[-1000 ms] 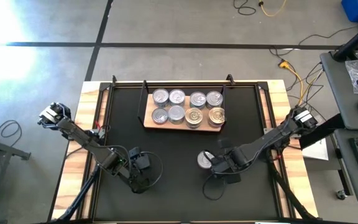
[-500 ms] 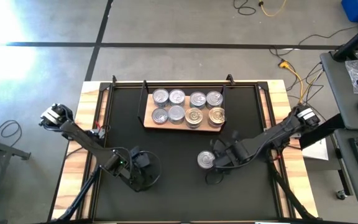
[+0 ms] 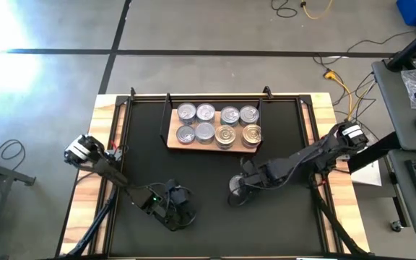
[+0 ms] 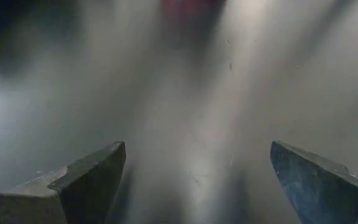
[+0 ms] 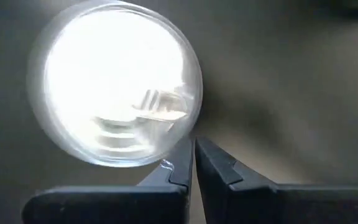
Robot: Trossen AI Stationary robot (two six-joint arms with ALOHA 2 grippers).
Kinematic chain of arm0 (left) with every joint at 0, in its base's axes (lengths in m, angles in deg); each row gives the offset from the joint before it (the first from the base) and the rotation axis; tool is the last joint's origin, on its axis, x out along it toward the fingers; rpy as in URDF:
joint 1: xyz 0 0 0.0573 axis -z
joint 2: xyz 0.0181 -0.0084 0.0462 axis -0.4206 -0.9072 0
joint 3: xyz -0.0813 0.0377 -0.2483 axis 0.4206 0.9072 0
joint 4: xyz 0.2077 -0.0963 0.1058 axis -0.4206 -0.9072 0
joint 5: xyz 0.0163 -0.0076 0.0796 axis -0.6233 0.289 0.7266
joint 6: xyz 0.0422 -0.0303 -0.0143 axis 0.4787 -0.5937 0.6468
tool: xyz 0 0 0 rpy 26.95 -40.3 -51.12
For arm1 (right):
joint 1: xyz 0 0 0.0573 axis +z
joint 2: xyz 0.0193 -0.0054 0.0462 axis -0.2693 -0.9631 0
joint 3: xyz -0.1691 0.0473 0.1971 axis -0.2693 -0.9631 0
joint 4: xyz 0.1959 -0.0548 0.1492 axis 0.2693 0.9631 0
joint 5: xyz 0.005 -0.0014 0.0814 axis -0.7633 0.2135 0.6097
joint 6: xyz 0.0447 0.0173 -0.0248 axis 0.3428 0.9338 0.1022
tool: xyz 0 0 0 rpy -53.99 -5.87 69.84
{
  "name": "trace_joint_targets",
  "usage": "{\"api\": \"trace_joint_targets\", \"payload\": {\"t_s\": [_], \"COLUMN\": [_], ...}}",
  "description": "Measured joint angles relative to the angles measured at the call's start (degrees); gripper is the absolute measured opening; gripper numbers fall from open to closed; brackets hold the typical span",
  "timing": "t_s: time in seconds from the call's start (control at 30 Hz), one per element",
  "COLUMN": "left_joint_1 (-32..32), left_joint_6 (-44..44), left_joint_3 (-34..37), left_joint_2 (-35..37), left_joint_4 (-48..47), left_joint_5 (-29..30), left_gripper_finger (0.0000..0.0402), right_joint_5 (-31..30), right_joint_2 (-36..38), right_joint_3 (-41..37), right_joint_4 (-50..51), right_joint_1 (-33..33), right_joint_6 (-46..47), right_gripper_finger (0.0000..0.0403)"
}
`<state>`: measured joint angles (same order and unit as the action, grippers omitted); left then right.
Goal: Stack canned seafood by type on shelf
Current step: Stack the red tuna can on the red tuna can
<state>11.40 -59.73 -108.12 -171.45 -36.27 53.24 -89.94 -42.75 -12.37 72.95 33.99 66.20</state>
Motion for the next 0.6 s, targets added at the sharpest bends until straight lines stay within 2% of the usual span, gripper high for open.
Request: {"api": "trace_joint_targets", "payload": {"t_s": [0.2, 0.33, 0.43, 0.6], "left_joint_1": [-0.3, -0.6, -0.7, -1.0], "left_joint_6": [0.1, 1.0, 3.1, 6.8], "left_joint_3": [-0.8, -0.8, -0.8, -1.2], "left_joint_2": [-0.8, -0.8, -0.8, -0.8], "left_joint_4": [0.3, 0.3, 0.3, 0.3], "left_joint_5": [0.0, 0.0, -0.1, -1.5], "left_gripper_finger": [0.0385, 0.0385, 0.0385, 0.0385], "right_joint_5": [-0.2, -0.6, -1.6, -1.8], "right_joint_2": [-2.5, -2.5, -2.5, -2.4], "right_joint_3": [2.2, 5.9, 8.6, 8.7], "right_joint_4": [-4.4, -6.8, 0.6, 18.8], "right_joint_1": [-1.1, -1.3, -1.3, -0.8], "right_joint_6": [-1.0, -9.6, -14.7, -14.3], "right_gripper_finger": [0.0013, 0.0013, 0.0013, 0.0013]}}
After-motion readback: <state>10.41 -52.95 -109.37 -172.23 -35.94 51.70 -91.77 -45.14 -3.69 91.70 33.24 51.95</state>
